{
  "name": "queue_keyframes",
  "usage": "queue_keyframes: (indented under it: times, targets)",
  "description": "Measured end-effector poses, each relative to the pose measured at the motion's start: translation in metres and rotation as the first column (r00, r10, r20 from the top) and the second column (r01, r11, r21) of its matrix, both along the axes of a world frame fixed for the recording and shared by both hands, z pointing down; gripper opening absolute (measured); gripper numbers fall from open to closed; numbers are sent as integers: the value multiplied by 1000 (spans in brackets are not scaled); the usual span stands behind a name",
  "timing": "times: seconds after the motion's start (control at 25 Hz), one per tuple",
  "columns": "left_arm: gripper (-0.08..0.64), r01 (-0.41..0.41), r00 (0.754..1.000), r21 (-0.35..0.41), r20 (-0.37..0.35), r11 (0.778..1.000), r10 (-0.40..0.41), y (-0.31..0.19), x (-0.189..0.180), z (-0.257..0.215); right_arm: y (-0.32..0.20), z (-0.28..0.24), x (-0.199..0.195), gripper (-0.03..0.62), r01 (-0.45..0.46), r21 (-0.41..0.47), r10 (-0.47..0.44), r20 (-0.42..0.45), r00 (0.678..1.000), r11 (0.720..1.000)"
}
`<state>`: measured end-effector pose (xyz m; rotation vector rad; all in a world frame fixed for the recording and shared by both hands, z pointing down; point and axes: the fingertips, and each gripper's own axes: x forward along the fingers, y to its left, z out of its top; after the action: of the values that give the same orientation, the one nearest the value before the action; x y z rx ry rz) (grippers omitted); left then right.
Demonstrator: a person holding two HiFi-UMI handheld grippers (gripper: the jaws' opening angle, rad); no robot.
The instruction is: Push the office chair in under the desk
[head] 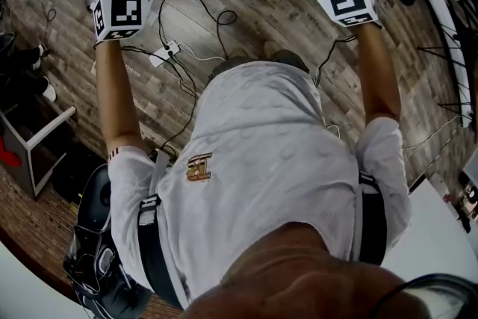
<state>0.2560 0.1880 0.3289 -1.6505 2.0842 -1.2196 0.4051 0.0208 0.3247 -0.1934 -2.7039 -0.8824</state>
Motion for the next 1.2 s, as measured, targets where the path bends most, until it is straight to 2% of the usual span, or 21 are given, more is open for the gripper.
queue_keyframes:
  times: [0.08, 0.16, 0.28, 0.4, 0.48, 0.6, 0.76, 0.96, 1.2]
  targets:
    - [282, 22, 997, -37, 74, 999, -19, 0, -10, 5, -9, 4, -3, 229, -25, 123, 27, -20, 999, 992]
    - [287, 38, 990, -67, 141, 997, -29, 0, -17, 9, -14, 9, -6, 233, -30, 257, 41, -40, 998, 966]
    - [292, 51, 976, -105, 217, 993, -27, 0, -22, 17, -18, 16, -10, 243, -24, 441, 54, -56, 997, 897]
    - [302, 58, 959, -118, 281, 991, -22, -1, -27, 21, -21, 21, -14, 250, -18, 555, 59, -56, 997, 831]
    - [308, 56, 948, -111, 317, 992, -18, -3, -30, 21, -21, 23, -19, 252, -19, 593, 61, -51, 997, 805]
    - [308, 48, 936, -112, 352, 993, -6, -8, -30, 23, -23, 30, -26, 253, -16, 627, 67, -58, 996, 779]
    - [308, 37, 932, -120, 362, 992, 9, -16, -30, 26, -30, 39, -32, 253, -26, 666, 87, -59, 994, 745]
    - [307, 32, 933, -97, 360, 995, 5, -18, -40, 28, -34, 40, -44, 252, -61, 709, 98, -13, 995, 703]
    - [308, 16, 935, -94, 355, 995, 19, -24, -47, 32, -40, 44, -51, 252, -86, 716, 97, 26, 995, 693]
